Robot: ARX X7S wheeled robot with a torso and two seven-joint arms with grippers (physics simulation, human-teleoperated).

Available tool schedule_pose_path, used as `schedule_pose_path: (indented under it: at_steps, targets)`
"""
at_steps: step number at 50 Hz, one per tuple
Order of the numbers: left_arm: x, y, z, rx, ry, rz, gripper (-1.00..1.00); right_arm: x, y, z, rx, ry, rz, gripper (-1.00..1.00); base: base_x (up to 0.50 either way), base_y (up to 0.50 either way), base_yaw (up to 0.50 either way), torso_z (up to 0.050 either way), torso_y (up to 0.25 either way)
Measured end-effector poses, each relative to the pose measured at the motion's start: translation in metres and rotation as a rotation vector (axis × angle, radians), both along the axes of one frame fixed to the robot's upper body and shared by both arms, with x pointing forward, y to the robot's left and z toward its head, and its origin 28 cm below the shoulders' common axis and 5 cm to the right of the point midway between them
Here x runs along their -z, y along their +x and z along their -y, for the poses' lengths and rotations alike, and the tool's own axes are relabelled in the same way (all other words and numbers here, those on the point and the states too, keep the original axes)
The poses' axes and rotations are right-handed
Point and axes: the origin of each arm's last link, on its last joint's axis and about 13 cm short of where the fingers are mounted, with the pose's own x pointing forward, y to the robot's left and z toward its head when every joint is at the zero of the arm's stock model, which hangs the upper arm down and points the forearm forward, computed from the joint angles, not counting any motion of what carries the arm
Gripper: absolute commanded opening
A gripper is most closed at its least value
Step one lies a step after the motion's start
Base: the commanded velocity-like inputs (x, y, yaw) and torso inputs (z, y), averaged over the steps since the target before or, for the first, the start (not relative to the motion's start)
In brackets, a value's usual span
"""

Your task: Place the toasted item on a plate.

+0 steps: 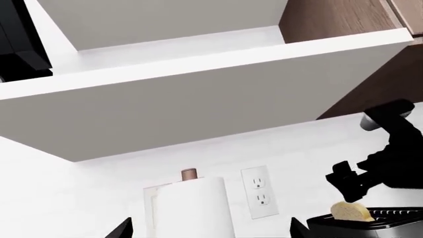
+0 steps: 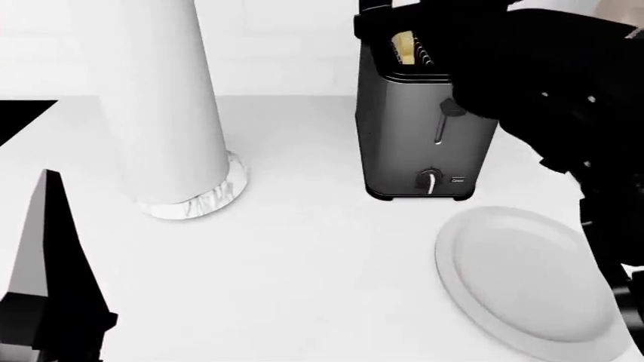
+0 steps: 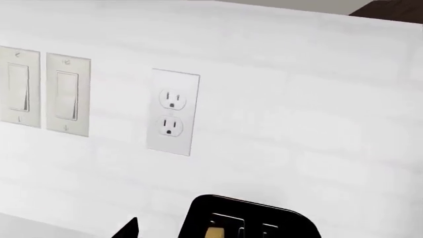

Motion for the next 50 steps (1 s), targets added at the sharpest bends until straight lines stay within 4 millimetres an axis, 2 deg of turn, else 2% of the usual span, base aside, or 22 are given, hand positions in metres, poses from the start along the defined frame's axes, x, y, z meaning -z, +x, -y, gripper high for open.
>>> schedule_pose_path:
  at_steps: [10, 19, 50]
  targets:
    - [0.001, -0.001, 0.0, 0.0, 0.001, -0.004, 1.0, 0.005, 0.018, -0.002, 0.032, 0.021, -0.054, 1.0, 0.0, 0.0, 0.0, 0.0, 0.0]
    - [0.002, -0.001, 0.001, 0.0, 0.002, -0.007, 1.0, 0.01, 0.027, -0.001, 0.045, 0.04, -0.103, 1.0, 0.0, 0.0, 0.0, 0.0, 0.0]
    - [0.004, -0.001, 0.002, -0.002, 0.002, -0.014, 1.0, 0.02, 0.029, 0.001, 0.057, 0.075, -0.213, 1.0, 0.0, 0.0, 0.0, 0.0, 0.0]
